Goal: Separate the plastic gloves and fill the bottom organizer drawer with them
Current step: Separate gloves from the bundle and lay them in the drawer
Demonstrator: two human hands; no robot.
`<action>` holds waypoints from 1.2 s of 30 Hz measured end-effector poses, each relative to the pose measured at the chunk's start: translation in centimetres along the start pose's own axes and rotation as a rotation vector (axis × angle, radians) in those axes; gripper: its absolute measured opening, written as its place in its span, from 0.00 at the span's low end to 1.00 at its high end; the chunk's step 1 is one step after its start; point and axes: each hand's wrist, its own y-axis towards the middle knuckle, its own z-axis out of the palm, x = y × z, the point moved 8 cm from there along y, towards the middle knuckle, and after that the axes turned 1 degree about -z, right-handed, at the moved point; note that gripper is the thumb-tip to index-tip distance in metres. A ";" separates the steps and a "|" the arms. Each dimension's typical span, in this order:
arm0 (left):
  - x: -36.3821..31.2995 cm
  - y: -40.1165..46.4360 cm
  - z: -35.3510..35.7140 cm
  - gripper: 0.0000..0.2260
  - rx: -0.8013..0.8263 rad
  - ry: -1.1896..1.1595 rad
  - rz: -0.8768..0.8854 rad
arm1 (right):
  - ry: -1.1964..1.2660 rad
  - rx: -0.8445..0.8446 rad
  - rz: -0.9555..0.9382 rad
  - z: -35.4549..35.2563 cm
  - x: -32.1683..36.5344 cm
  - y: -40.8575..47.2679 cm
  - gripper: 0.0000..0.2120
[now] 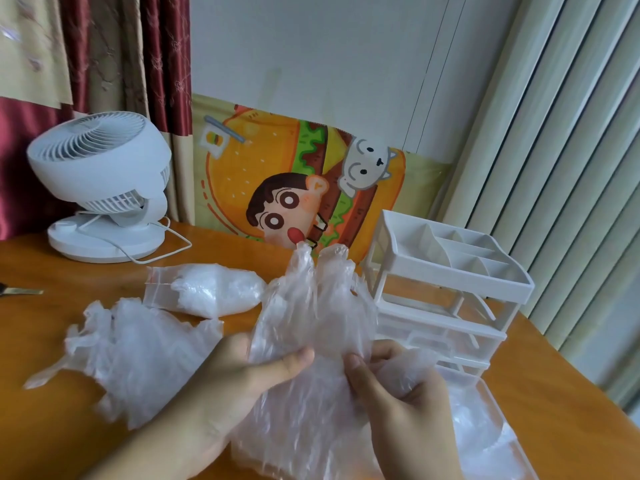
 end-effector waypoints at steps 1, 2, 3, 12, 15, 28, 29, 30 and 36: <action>0.1 0.2 -0.3 0.25 -0.032 0.038 0.013 | -0.016 0.008 -0.006 0.1 -0.2 0.1 0.12; 0.1 0.3 -0.6 0.22 -0.066 0.083 0.033 | -0.024 0.006 -0.020 0.2 0.0 0.2 0.10; 0.0 0.4 -0.7 0.16 -0.084 0.123 0.062 | -0.048 -0.003 -0.051 0.1 0.1 0.3 0.08; -1.0 0.4 -0.8 0.13 -0.071 0.300 0.162 | -0.175 -0.183 -0.295 -3.9 3.4 0.7 0.15; -0.8 0.4 -0.4 0.11 -0.042 0.296 0.177 | -0.269 0.018 -0.209 -1.9 2.4 0.9 0.09; -0.3 0.6 -0.6 0.09 -0.044 0.347 0.139 | -0.139 -0.015 -0.095 -2.5 1.4 1.1 0.11; -0.4 0.5 -0.5 0.09 -0.039 0.346 0.139 | -0.130 -0.019 -0.092 -2.5 1.4 1.1 0.11; -0.4 0.5 -0.4 0.10 -0.033 0.347 0.136 | -0.119 -0.007 -0.082 -2.3 1.4 1.0 0.11; -0.3 0.3 0.3 0.14 0.008 0.391 0.149 | -0.224 0.063 -0.111 -1.2 0.8 1.1 0.10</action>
